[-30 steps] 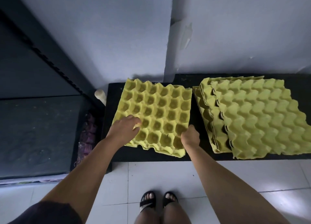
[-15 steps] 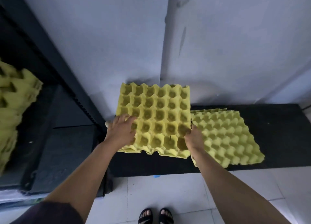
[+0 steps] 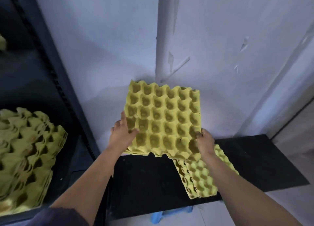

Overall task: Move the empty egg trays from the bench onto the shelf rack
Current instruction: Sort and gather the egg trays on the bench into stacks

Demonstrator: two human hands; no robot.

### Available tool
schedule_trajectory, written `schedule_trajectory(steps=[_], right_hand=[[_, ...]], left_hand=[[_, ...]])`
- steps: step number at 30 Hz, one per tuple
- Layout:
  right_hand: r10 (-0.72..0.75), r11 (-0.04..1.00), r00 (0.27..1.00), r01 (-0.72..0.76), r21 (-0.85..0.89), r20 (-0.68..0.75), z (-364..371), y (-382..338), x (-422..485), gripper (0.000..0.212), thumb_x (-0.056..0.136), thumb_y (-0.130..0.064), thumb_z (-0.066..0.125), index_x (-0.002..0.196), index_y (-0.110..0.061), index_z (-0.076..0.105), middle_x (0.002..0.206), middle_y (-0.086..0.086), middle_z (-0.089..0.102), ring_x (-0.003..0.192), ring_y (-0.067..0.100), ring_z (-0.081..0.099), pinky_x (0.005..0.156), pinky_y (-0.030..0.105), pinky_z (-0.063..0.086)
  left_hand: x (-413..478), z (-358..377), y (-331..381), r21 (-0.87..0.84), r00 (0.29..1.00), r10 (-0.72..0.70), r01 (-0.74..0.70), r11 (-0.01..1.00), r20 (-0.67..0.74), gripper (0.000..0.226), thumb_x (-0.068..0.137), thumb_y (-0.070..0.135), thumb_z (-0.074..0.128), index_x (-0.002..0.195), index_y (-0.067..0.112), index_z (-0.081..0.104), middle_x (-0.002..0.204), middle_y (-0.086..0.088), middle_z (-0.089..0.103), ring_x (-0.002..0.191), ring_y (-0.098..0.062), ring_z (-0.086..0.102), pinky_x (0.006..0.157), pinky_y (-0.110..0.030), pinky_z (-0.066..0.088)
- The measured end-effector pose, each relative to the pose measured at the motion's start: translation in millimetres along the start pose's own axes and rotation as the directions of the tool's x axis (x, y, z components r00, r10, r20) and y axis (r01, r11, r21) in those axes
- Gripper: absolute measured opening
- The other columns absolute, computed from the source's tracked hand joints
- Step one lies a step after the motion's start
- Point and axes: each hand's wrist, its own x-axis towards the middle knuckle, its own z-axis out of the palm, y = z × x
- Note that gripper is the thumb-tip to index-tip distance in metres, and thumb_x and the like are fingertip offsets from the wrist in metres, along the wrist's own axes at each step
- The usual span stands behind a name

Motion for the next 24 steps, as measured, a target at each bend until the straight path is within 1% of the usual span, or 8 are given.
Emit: schedule_trajectory(steps=[2,5,11,15,18,20,22,24], right_hand=[[-0.024,0.999,0.999,0.025,0.032,-0.029,-7.5,-9.5,-4.3,0.023,0.098,-0.021,0.042,0.096,-0.005,0.058,0.091,0.013,0.063,0.085,0.031,0.059,0.077,0.041,0.047],[-0.062,0.996,0.996,0.066,0.055,-0.061,-16.6,-23.9,-11.3,0.022,0.099,-0.019,0.041,0.092,-0.005,0.057,0.087,0.012,0.061,0.084,0.030,0.056,0.074,0.039,0.044],[-0.186,0.973,0.979,0.195,0.121,-0.082,-25.5,-55.8,-24.2,0.018,0.099,-0.020,0.042,0.087,-0.010,0.050,0.073,0.001,0.051,0.080,0.028,0.050,0.071,0.036,0.036],[-0.268,0.940,0.960,0.279,0.195,-0.081,-25.0,-72.4,-45.1,0.018,0.099,-0.018,0.042,0.087,-0.008,0.049,0.071,0.002,0.050,0.077,0.026,0.050,0.070,0.036,0.035],[-0.312,0.909,0.948,0.317,0.270,-0.064,-22.1,-81.4,-68.3,0.022,0.099,-0.015,0.042,0.078,-0.009,0.044,0.067,0.001,0.046,0.073,0.026,0.046,0.068,0.035,0.033],[-0.342,0.888,0.939,0.339,0.310,-0.044,-17.8,-88.1,-88.3,0.019,0.098,-0.014,0.042,0.081,-0.007,0.046,0.071,0.002,0.048,0.076,0.025,0.047,0.070,0.035,0.033],[-0.376,0.868,0.927,0.358,0.343,-0.015,-13.5,-99.3,-110.2,0.016,0.098,-0.013,0.042,0.090,-0.005,0.052,0.083,0.005,0.054,0.083,0.024,0.049,0.076,0.035,0.035],[-0.405,0.850,0.914,0.368,0.377,0.019,-8.1,-111.6,-133.5,0.020,0.099,-0.013,0.041,0.102,0.000,0.056,0.093,0.008,0.057,0.090,0.024,0.051,0.081,0.036,0.037]], left_hand=[[-4.7,-11.9,11.4,0.014,0.997,0.044,-0.043,0.999,-0.064,0.093,0.086,0.044,0.058,0.148,0.022,-0.007,0.147,-0.014,0.027,0.133,-0.036,0.027,0.107,-0.045,0.026],[-18.2,-28.6,25.5,0.014,0.982,0.073,-0.072,0.997,-0.176,0.093,0.083,0.045,0.062,0.149,0.025,-0.002,0.146,-0.014,0.030,0.130,-0.037,0.029,0.104,-0.046,0.028],[-50.5,-58.4,30.6,-0.031,0.933,0.073,-0.090,0.995,-0.353,0.089,0.083,0.043,0.062,0.149,0.027,0.003,0.143,-0.012,0.034,0.128,-0.037,0.030,0.101,-0.049,0.032],[-87.6,-84.5,32.3,-0.001,0.872,0.091,-0.105,0.995,-0.481,0.088,0.083,0.042,0.063,0.148,0.029,0.005,0.141,-0.012,0.036,0.126,-0.036,0.034,0.100,-0.048,0.033],[-120.8,-105.9,29.5,0.057,0.810,0.112,-0.096,0.994,-0.576,0.088,0.081,0.042,0.064,0.148,0.030,0.008,0.138,-0.012,0.038,0.121,-0.035,0.038,0.096,-0.047,0.035],[-147.4,-120.7,24.9,0.089,0.769,0.119,-0.081,0.993,-0.628,0.089,0.080,0.041,0.066,0.148,0.031,0.009,0.137,-0.012,0.039,0.120,-0.035,0.039,0.095,-0.047,0.036],[-172.7,-135.9,18.3,0.105,0.729,0.116,-0.061,0.993,-0.675,0.091,0.078,0.039,0.067,0.148,0.032,0.009,0.136,-0.011,0.040,0.119,-0.035,0.039,0.094,-0.047,0.035],[-197.8,-153.2,9.7,0.121,0.691,0.107,-0.029,0.992,-0.715,0.091,0.077,0.039,0.068,0.148,0.032,0.011,0.135,-0.011,0.041,0.119,-0.035,0.040,0.094,-0.047,0.035]])
